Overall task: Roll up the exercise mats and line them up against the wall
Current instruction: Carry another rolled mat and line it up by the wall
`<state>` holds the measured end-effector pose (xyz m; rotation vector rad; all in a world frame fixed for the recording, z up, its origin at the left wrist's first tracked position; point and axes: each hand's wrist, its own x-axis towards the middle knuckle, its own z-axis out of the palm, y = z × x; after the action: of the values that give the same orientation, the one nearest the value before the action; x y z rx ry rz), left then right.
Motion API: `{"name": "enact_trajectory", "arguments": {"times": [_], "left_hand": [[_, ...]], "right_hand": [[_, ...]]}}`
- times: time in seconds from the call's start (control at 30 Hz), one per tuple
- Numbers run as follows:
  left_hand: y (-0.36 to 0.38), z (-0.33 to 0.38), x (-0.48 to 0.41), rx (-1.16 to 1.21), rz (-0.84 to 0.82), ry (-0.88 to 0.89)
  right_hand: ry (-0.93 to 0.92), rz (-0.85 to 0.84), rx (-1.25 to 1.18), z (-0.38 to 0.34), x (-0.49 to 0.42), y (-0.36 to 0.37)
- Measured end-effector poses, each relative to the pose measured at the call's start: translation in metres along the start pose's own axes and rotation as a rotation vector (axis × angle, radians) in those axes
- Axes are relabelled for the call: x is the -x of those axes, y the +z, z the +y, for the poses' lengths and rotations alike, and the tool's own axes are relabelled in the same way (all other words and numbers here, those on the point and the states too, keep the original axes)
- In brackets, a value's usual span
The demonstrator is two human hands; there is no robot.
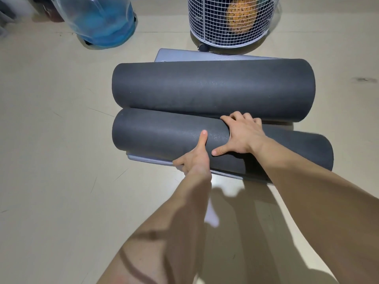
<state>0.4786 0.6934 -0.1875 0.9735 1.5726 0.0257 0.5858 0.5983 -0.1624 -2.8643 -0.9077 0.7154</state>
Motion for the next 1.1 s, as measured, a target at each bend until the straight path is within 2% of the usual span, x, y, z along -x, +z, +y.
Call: {"name": "enact_trajectory", "arguments": {"times": [0.13,0.27,0.4,0.53,0.67,0.9,1.1], "left_hand": [[-0.037,-0.015,0.012,-0.206,0.068,-0.026],[-0.092,-0.035,0.018,-0.285,-0.002,-0.015],[-0.13,-0.053,0.02,-0.432,-0.034,0.109],[-0.163,-0.066,0.048,-0.556,-0.056,0.179],[-0.192,-0.056,0.105,-0.605,-0.07,0.211],[-0.207,-0.005,0.249,-0.754,-0.125,0.275],[-0.145,0.037,0.387,-0.87,-0.238,0.36]], "right_hand": [[0.09,-0.203,-0.077,-0.015,0.034,0.018],[0.214,-0.453,-0.601,-0.024,0.087,0.054],[0.29,-0.509,-0.917,-0.045,0.131,0.086],[0.388,-0.497,-1.098,-0.071,0.189,0.097],[0.485,-0.477,-1.234,-0.09,0.254,0.074],[0.562,-0.4,-1.389,-0.086,0.351,-0.042],[0.612,-0.261,-1.523,-0.017,0.421,-0.157]]}}
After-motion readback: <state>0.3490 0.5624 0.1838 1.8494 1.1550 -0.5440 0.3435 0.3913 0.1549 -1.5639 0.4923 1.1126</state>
